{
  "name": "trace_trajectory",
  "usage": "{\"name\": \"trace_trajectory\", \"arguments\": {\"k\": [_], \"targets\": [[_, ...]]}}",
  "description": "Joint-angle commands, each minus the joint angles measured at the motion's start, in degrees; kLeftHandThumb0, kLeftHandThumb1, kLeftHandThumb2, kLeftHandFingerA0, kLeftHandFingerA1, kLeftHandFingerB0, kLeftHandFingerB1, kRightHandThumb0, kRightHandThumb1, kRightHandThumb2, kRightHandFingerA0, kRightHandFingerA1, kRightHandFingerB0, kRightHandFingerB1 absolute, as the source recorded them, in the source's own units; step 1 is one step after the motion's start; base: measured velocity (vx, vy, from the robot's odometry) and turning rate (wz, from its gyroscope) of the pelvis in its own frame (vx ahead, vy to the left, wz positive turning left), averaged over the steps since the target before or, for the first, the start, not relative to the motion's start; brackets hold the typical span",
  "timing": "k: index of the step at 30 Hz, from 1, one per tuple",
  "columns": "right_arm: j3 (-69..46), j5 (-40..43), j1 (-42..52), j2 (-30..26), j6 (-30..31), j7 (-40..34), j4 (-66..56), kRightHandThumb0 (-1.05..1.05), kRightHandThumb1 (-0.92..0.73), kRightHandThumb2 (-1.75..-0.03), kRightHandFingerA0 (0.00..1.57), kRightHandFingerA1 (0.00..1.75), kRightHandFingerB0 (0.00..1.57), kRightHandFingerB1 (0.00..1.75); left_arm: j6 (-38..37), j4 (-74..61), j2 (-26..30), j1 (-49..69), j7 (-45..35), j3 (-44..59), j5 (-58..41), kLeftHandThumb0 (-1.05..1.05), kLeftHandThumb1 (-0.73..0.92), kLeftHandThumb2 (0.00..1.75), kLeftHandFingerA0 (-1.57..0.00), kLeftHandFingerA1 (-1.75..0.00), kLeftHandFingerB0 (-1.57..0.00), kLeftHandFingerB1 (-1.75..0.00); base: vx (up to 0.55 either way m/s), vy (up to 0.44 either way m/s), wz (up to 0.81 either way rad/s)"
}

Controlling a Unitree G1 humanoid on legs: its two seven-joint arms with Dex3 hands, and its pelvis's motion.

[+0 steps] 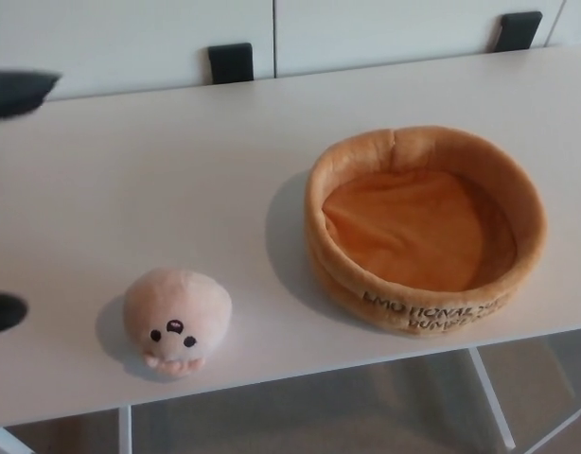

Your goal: The robot walks towards a table in front, picks a dumpling toy with left hand and puts it in an orange round plate

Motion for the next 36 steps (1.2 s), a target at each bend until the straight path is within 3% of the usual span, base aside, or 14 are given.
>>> {"name": "trace_trajectory", "arguments": {"k": [1,2,5,6,9,10,15,17,20,24,26,33,34,36], "targets": [[-0.99,0.72,-0.02,-0.81,-0.04,-1.32,0.25,-0.09,0.09,-1.3,0.63,1.32,0.2,0.95,12.33,1.23,6.08,-15.89,-1.32,-15.5,20.47,-0.28,0.31,0.68,0.0,-0.49,-0.01,-0.55,0.0,0.0,0.0],[-1.02,0.77,-0.01,-0.76,0.02,-1.24,0.23,-0.06,0.09,-1.34,0.61,1.32,0.2,0.95,13.21,0.76,6.12,-16.29,-1.45,-17.1,22.49,-0.21,0.42,0.54,0.0,-0.46,-0.02,-0.52,0.0,0.0,0.0],[-0.63,0.31,-0.08,-0.82,-0.07,-1.54,0.18,-0.08,0.09,-1.34,0.6,1.31,0.19,0.94,14.66,0.48,6.05,-17.63,-1.78,-20.66,26.45,-0.21,0.42,0.54,0.0,-0.45,-0.02,-0.52,0.0,0.0,0.0],[-0.61,0.3,-0.06,-0.84,-0.08,-1.45,0.15,-0.09,0.08,-1.34,0.59,1.31,0.19,0.93,14.71,0.68,5.75,-17.94,-1.72,-21.61,27.69,-0.2,0.31,0.71,0.0,-0.53,-0.01,-0.55,0.0,0.0,0.0],[-0.47,0.16,-0.03,-0.96,-0.08,-1.51,-0.04,-0.11,0.07,-1.34,0.6,1.3,0.2,0.92,15.87,1.51,4.96,-18.92,-1.91,-25.47,32.72,-0.22,0.31,0.73,0.0,-0.51,-0.01,-0.55,0.0,0.0,0.0],[-0.54,0.34,-0.07,-0.98,0.06,-0.97,-0.13,-0.12,0.12,-1.33,0.56,1.32,0.18,0.96,16.54,2.13,4.58,-19.39,-2.05,-27.23,34.9,-0.28,0.42,0.54,0.0,-0.61,-0.07,-0.56,0.0,0.0,0.0],[-0.67,0.65,-0.15,-1.0,0.29,-0.08,-0.24,-0.12,0.12,-1.33,0.56,1.32,0.18,0.96,17.88,2.83,4.17,-20.32,-1.8,-29.75,37.67,-0.28,0.42,0.54,0.0,-0.61,-0.07,-0.56,0.0,0.0,0.0],[-0.25,0.19,-0.35,-1.29,0.71,-0.01,-0.03,-0.08,0.08,-1.33,0.54,1.3,0.09,0.91,19.21,3.4,4.69,-20.67,-3.58,-32.78,41.1,-0.38,0.4,0.53,0.0,-0.53,-0.09,-0.57,0.0,0.0,0.0],[0.19,-0.31,-0.56,-1.48,0.83,-0.27,0.05,-0.06,0.09,-1.3,0.55,1.29,0.1,0.91,20.93,3.13,5.59,-21.09,-5.94,-35.57,43.52,-0.55,0.37,0.62,-0.01,-0.58,-0.08,-0.59,0.0,0.0,0.0],[0.09,0.0,-0.56,-1.47,0.88,-0.14,0.0,-0.05,0.09,-1.29,0.56,1.28,0.11,0.89,24.21,2.35,5.71,-22.61,-8.54,-38.87,45.97,-0.57,0.35,0.72,0.0,-0.44,-0.05,-0.58,0.0,0.0,0.0],[0.09,0.06,-0.59,-1.46,0.86,0.13,0.05,-0.16,0.1,-1.29,0.57,1.3,0.13,0.94,24.79,2.14,5.43,-22.94,-8.86,-39.86,47.31,-0.59,0.35,0.74,0.0,-0.46,-0.06,-0.58,0.0,0.0,0.0],[0.04,0.11,-0.82,-1.45,1.1,0.08,0.4,-0.09,0.08,-1.26,0.56,1.28,0.12,0.91,26.93,1.5,3.92,-23.94,-8.71,-42.54,51.03,-0.59,0.34,0.74,0.0,-0.47,-0.06,-0.58,0.0,0.0,0.0],[0.14,0.04,-0.75,-1.38,1.04,-0.02,0.14,-0.09,0.1,-1.27,0.59,1.32,0.1,0.91,26.87,2.17,3.26,-24.84,-8.83,-43.59,52.21,-0.7,0.41,0.57,0.0,-0.52,-0.02,-0.57,0.0,0.0,0.0],[0.23,0.01,-0.72,-1.26,0.93,-0.03,-0.17,-0.08,0.1,-1.27,0.59,1.31,0.11,0.91,26.91,3.36,2.08,-26.48,-8.98,-45.47,54.36,-0.71,0.42,0.56,0.0,-0.53,-0.02,-0.57,0.0,0.0,0.0]]}}
